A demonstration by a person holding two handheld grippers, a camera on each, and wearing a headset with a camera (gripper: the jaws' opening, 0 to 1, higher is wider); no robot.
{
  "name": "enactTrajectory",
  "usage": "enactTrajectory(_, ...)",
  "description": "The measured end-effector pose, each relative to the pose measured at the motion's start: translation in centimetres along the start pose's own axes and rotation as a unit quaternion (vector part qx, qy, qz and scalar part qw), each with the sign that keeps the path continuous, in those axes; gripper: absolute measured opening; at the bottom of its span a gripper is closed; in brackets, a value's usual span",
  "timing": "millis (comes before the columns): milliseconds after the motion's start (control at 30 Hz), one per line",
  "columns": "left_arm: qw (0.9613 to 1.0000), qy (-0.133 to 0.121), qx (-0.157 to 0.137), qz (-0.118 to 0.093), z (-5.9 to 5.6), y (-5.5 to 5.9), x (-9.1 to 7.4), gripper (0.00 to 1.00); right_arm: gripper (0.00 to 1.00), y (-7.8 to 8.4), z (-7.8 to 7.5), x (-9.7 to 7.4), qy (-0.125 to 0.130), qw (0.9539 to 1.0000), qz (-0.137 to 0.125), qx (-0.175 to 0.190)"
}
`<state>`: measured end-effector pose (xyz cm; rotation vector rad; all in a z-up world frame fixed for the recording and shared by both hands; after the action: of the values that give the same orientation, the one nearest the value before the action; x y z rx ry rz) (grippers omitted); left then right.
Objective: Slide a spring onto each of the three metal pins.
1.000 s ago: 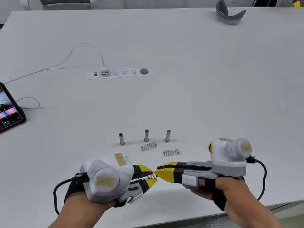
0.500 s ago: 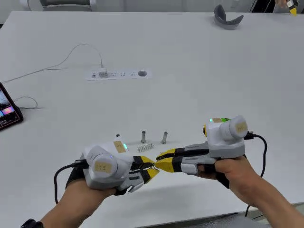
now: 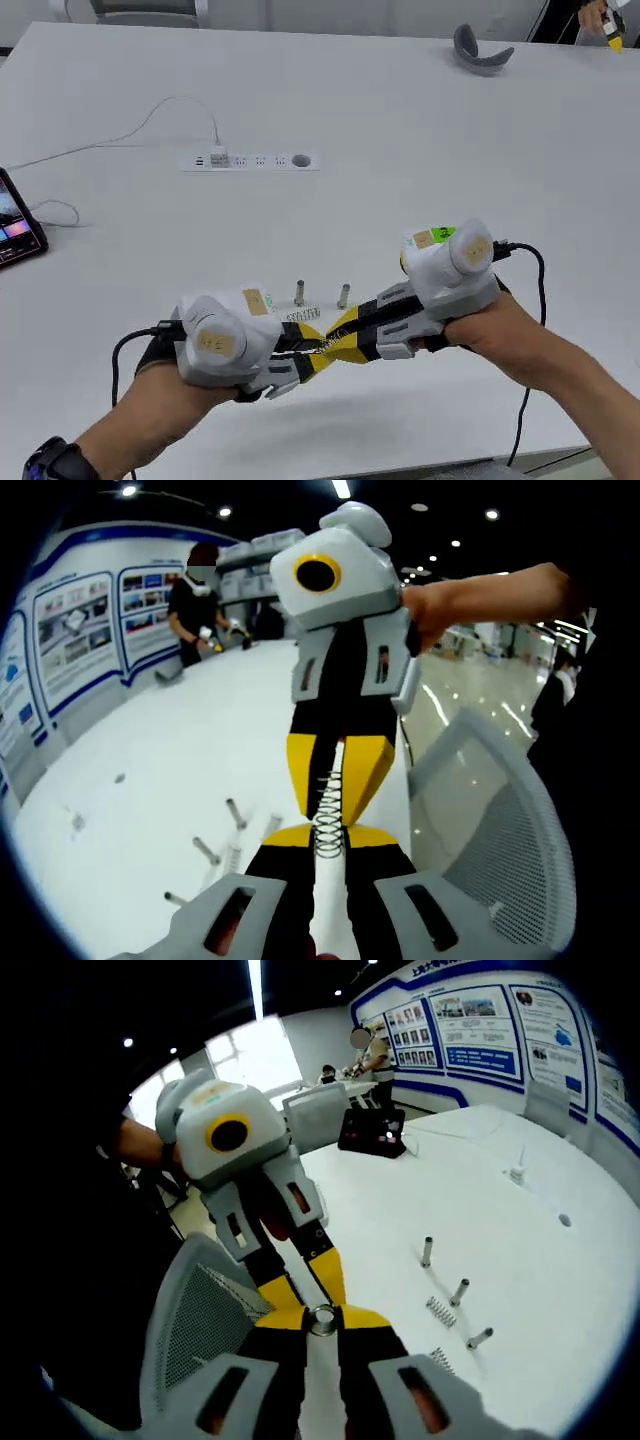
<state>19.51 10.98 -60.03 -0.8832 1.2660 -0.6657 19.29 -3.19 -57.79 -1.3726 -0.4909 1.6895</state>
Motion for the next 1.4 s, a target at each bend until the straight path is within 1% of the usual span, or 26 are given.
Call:
enactTrajectory(33,1.0000,0.002,0.007,-0.001,0.0,0.0,0.0,0.09,0.13,-0.1,0.0,0.0,-0.003,1.0000,0.006,-0.004)
enactTrajectory(67,1.0000,0.004,0.007,-0.001,0.1,0.0,-0.1,0.09,0.13,-0.4,0.0,0.0,-0.008,0.9998,0.016,-0.010)
enactTrajectory(233,0.9999,0.011,0.007,-0.004,0.2,-0.1,-0.4,0.09,0.12,-1.1,-0.1,0.2,-0.022,0.9984,0.041,-0.033)
enactTrajectory(367,0.9999,0.014,0.007,-0.002,0.2,0.1,-0.4,0.10,0.12,-1.3,0.0,0.6,-0.026,0.9969,0.057,-0.046)
enactTrajectory(400,0.9999,0.012,0.002,-0.001,0.1,0.3,-0.4,0.10,0.12,-1.3,0.1,0.7,-0.025,0.9967,0.061,-0.047)
enactTrajectory(567,0.9998,0.004,-0.020,-0.004,0.0,1.2,-0.6,0.10,0.12,-1.1,0.1,1.3,-0.025,0.9966,0.061,-0.048)
enactTrajectory(633,0.9997,0.003,-0.022,-0.004,-0.1,1.4,-0.7,0.11,0.12,-1.0,0.1,1.6,-0.027,0.9965,0.061,-0.050)
enactTrajectory(767,0.9995,-0.005,-0.032,0.005,-0.2,1.8,-1.0,0.14,0.12,-1.0,0.1,2.1,-0.034,0.9968,0.059,-0.043)
enactTrajectory(867,0.9990,-0.016,-0.039,0.011,0.0,2.3,-1.4,0.18,0.12,-1.1,0.1,2.2,-0.037,0.9969,0.055,-0.043)
enactTrajectory(967,0.9985,-0.028,-0.045,0.015,0.2,2.7,-2.0,0.21,0.12,-1.2,0.0,2.1,-0.037,0.9972,0.050,-0.042)
enactTrajectory(1033,0.9983,-0.035,-0.043,0.020,0.3,3.1,-2.4,0.21,0.12,-1.3,-0.2,2.1,-0.035,0.9975,0.047,-0.040)
enactTrajectory(1067,0.9977,-0.043,-0.048,0.022,0.5,3.4,-2.6,0.22,0.12,-1.2,-0.3,2.1,-0.035,0.9976,0.048,-0.037)
enactTrajectory(1233,0.9949,-0.066,-0.072,0.024,1.0,4.4,-3.4,0.27,0.12,-0.9,-0.5,2.2,-0.034,0.9971,0.056,-0.038)
enactTrajectory(1400,0.9922,-0.083,-0.090,0.025,1.5,5.3,-4.1,0.29,0.12,-0.7,-0.8,2.4,-0.033,0.9968,0.062,-0.037)
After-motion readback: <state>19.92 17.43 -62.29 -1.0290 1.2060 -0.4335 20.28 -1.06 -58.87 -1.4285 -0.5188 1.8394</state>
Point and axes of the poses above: the centre of the closed fingertips' face, and the gripper's own axes: x roughly forward along the fingers, z roughly to its left, y roughly out of its underside, the point moved 10 cm from there along -x, roughly backward along the fingers, and after that the axes turned 7 degrees about -y, right-handed, at the moved point
